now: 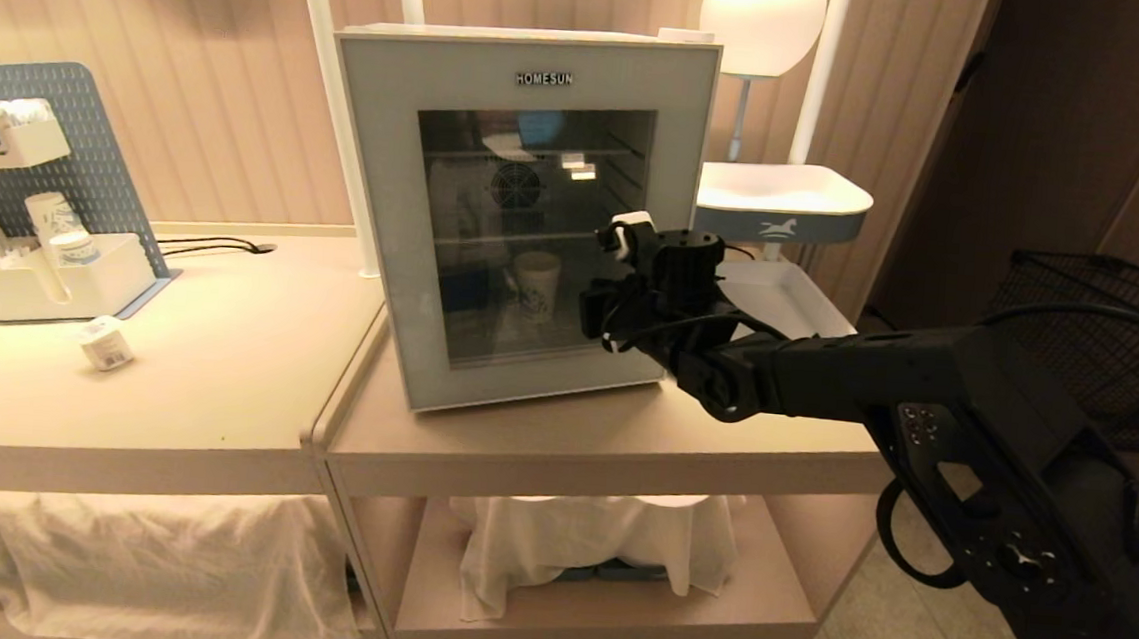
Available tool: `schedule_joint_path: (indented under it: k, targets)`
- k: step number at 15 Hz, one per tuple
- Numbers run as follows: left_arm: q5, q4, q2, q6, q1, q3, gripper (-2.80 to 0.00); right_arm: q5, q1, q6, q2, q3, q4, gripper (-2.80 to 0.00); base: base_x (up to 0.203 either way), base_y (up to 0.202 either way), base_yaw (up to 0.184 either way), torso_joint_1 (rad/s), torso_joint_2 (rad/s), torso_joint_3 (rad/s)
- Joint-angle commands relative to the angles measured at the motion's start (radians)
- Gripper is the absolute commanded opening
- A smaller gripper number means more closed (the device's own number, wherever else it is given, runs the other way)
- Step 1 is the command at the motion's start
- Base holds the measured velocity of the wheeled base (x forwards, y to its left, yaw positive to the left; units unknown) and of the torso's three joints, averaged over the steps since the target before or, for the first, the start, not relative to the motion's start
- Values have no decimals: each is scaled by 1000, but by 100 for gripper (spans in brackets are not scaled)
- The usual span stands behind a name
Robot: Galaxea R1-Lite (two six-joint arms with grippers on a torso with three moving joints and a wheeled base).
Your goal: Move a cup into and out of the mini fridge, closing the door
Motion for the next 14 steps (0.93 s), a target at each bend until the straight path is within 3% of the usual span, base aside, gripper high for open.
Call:
schedule_joint_path:
  k: [1, 5, 7, 12, 14]
  targets:
    - [0, 0, 2, -1, 1, 2, -280, -43, 3, 4, -16, 3, -16, -280, 0, 0, 0, 0, 0, 0]
    - [0, 0, 2, -1, 1, 2, -280, -172, -1, 7, -155, 80, -68, -280, 0, 0, 0, 0, 0, 0]
    - [0, 0, 2, -1, 1, 2, -280, -256, -10, 7, -320, 190, -88, -280, 0, 0, 0, 0, 0, 0]
    - [0, 0, 2, 1, 1, 2, -280, -521, -69, -3, -958, 568, -87, -280, 0, 0, 0, 0, 0, 0]
    - [0, 0, 2, -1, 1, 2, -280, -630, -132, -7, -1242, 720, -43, -280, 0, 0, 0, 0, 0, 0]
